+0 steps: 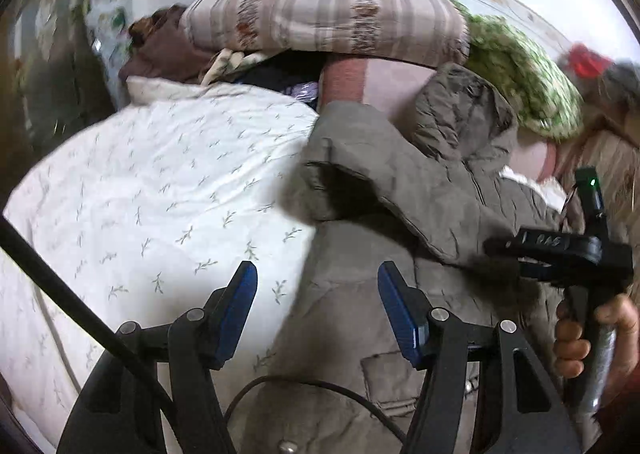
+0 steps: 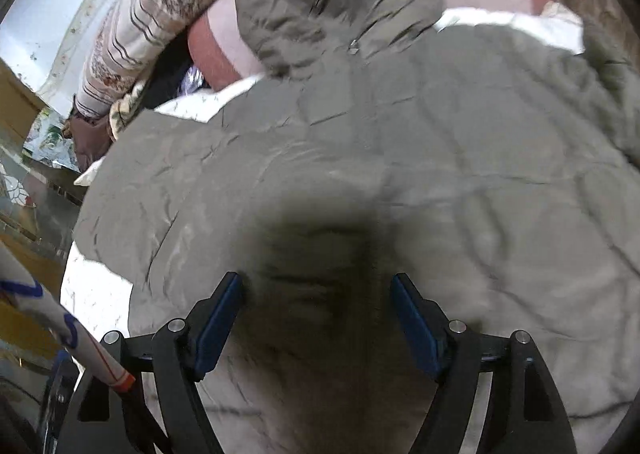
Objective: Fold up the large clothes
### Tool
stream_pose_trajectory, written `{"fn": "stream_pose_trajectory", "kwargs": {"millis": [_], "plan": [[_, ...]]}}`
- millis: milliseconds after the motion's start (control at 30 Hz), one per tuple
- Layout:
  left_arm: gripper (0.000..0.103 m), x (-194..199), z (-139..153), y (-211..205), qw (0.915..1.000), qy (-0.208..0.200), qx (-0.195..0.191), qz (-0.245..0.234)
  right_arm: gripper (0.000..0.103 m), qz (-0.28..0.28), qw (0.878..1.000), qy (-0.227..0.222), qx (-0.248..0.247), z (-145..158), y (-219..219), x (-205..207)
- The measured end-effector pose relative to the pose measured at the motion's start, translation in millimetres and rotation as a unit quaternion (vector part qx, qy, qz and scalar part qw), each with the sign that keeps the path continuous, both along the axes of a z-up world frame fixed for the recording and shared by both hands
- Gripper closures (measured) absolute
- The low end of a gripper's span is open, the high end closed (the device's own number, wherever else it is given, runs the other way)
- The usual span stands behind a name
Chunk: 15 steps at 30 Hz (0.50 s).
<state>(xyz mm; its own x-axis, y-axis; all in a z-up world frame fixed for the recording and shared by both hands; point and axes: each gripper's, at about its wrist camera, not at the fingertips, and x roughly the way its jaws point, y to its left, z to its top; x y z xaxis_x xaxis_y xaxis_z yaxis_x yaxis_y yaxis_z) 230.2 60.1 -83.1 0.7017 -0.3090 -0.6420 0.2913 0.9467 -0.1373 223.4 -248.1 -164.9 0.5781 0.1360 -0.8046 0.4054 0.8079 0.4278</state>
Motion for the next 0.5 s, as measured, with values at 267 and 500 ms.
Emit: {"fn": "stream_pose_trajectory", "kwargs": {"millis": [267, 500], "plan": [[0.041, 17.9, -5.6, 29.5, 0.9974, 0.040, -0.046, 0.039, 0.087, -0.009, 0.997, 0.014, -0.072, 40.9, -20.9, 15.3], [0.041, 20.8, -16.3, 27.8, 0.9950, 0.075, -0.058, 0.032, 0.088, -0.088, 0.960, 0.102, -0.244, 60.2, -93.4, -1.2]]}}
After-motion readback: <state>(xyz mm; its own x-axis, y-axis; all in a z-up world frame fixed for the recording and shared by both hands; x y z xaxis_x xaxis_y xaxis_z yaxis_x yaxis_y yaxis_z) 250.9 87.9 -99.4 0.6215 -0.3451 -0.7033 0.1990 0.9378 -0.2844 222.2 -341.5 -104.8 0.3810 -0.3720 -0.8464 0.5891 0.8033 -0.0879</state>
